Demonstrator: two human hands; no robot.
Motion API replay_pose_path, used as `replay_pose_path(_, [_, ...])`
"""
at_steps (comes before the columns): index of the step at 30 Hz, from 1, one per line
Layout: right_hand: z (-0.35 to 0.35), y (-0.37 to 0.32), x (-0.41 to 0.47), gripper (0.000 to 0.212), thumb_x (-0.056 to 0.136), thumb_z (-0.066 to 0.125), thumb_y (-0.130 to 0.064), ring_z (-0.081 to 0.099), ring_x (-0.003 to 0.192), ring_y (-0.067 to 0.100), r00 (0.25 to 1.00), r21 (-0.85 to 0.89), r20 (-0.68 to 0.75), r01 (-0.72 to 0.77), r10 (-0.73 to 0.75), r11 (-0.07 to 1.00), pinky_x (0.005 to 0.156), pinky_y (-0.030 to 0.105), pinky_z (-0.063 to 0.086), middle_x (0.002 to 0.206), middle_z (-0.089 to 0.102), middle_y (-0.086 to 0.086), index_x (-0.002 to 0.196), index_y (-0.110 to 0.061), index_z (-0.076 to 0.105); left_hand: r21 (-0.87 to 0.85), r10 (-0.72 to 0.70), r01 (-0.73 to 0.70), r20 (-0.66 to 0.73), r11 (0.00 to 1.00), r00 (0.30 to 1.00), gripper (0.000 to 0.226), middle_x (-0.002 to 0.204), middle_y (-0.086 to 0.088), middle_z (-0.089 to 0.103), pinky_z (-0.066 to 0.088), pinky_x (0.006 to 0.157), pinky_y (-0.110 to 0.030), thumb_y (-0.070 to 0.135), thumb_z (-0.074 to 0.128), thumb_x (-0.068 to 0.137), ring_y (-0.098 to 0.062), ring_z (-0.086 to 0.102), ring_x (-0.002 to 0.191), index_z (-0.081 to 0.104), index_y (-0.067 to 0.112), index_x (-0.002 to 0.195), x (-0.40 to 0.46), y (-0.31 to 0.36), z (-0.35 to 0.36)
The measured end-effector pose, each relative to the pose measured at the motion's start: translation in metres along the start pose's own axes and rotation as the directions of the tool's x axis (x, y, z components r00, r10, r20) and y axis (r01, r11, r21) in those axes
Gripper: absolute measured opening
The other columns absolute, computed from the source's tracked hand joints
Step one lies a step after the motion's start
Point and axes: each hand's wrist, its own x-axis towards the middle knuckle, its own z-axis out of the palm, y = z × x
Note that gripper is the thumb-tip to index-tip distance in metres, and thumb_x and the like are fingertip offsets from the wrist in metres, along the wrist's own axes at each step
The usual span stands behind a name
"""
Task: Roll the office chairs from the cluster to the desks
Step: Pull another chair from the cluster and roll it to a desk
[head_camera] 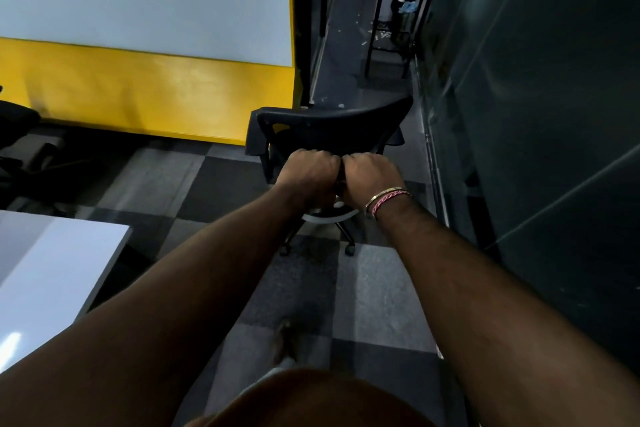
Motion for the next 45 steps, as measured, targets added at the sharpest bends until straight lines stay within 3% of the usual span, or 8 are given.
replay_pose_path(10, [0.051, 0.074, 0.147, 0.016, 0.079, 0.068, -0.024, 0.068, 0.081, 0.029, 0.997, -0.006, -0.073, -0.035, 0.035, 0.999, 0.072, 0.036, 0.054, 0.087, 0.071, 0.008, 0.091, -0.013, 0.069, -0.075, 0.000, -0.003, -0.050, 0.997, 0.999, 0.042, 0.116, -0.005, 0.070, 0.049, 0.090, -0.040, 0.050, 0.067, 0.089, -0.029, 0.067, 0.105, 0.064, 0.019, 0.117, 0.162, -0.060, 0.049])
replay_pose_path(16, [0.095, 0.102, 0.207, 0.025, 0.078, 0.068, -0.035, 0.066, 0.083, 0.029, 0.998, 0.066, 0.050, 0.025, -0.028, 0.998, 0.071, 0.036, 0.052, 0.089, 0.069, 0.006, 0.092, -0.015, 0.065, -0.146, -0.041, 0.050, 0.066, 0.988, 0.997, 0.039, 0.114, -0.004, 0.070, 0.047, 0.086, -0.038, 0.046, 0.068, 0.086, -0.029, 0.066, 0.103, 0.063, 0.020, 0.113, 0.217, -0.083, 0.090])
replay_pose_path(20, [0.120, 0.121, 0.233, 0.038, 0.078, 0.068, -0.050, 0.066, 0.086, 0.028, 0.982, 0.114, 0.139, 0.111, -0.127, 0.987, 0.071, 0.035, 0.050, 0.095, 0.069, 0.004, 0.098, -0.018, 0.065, -0.153, -0.111, 0.148, 0.223, 0.977, 0.968, 0.032, 0.112, -0.003, 0.069, 0.048, 0.077, -0.038, 0.042, 0.067, 0.089, -0.028, 0.068, 0.099, 0.064, 0.020, 0.113, 0.244, -0.084, 0.111])
replay_pose_path(26, [0.133, 0.138, 0.255, 0.028, 0.082, 0.063, -0.049, 0.067, 0.077, 0.028, 0.945, 0.069, 0.168, 0.271, -0.279, 0.960, 0.060, 0.032, 0.043, 0.085, 0.069, 0.002, 0.088, -0.022, 0.066, -0.056, -0.245, 0.274, 0.305, 0.960, 0.920, 0.018, 0.090, -0.001, 0.069, 0.045, 0.061, -0.035, 0.041, 0.063, 0.090, -0.021, 0.056, 0.069, 0.066, 0.023, 0.091, 0.261, -0.077, 0.120])
replay_pose_path(30, [0.131, 0.146, 0.258, 0.030, 0.082, 0.062, -0.053, 0.067, 0.073, 0.027, 0.930, 0.069, 0.153, 0.329, -0.335, 0.942, 0.058, 0.030, 0.036, 0.080, 0.068, 0.001, 0.083, -0.023, 0.065, -0.019, -0.299, 0.322, 0.326, 0.947, 0.897, 0.020, 0.087, 0.000, 0.068, 0.044, 0.060, -0.035, 0.043, 0.063, 0.090, -0.022, 0.057, 0.069, 0.067, 0.023, 0.091, 0.265, -0.071, 0.117])
replay_pose_path(39, [0.125, 0.153, 0.245, 0.033, 0.079, 0.066, -0.056, 0.068, 0.078, 0.030, 0.921, 0.110, 0.186, 0.325, -0.341, 0.939, 0.061, 0.032, 0.041, 0.082, 0.069, 0.003, 0.084, -0.023, 0.067, -0.004, -0.318, 0.344, 0.368, 0.939, 0.874, 0.024, 0.091, -0.003, 0.068, 0.044, 0.063, -0.035, 0.045, 0.063, 0.092, -0.026, 0.067, 0.081, 0.070, 0.022, 0.097, 0.261, -0.050, 0.108])
replay_pose_path(45, [0.119, 0.137, 0.222, 0.032, 0.080, 0.065, -0.054, 0.068, 0.080, 0.031, 0.921, 0.108, 0.198, 0.320, -0.336, 0.941, 0.063, 0.033, 0.044, 0.085, 0.069, 0.004, 0.087, -0.023, 0.067, -0.008, -0.308, 0.339, 0.400, 0.941, 0.863, 0.023, 0.080, 0.001, 0.054, 0.046, 0.063, -0.035, 0.042, 0.063, 0.094, -0.021, 0.055, 0.073, 0.071, 0.021, 0.097, 0.236, -0.044, 0.102])
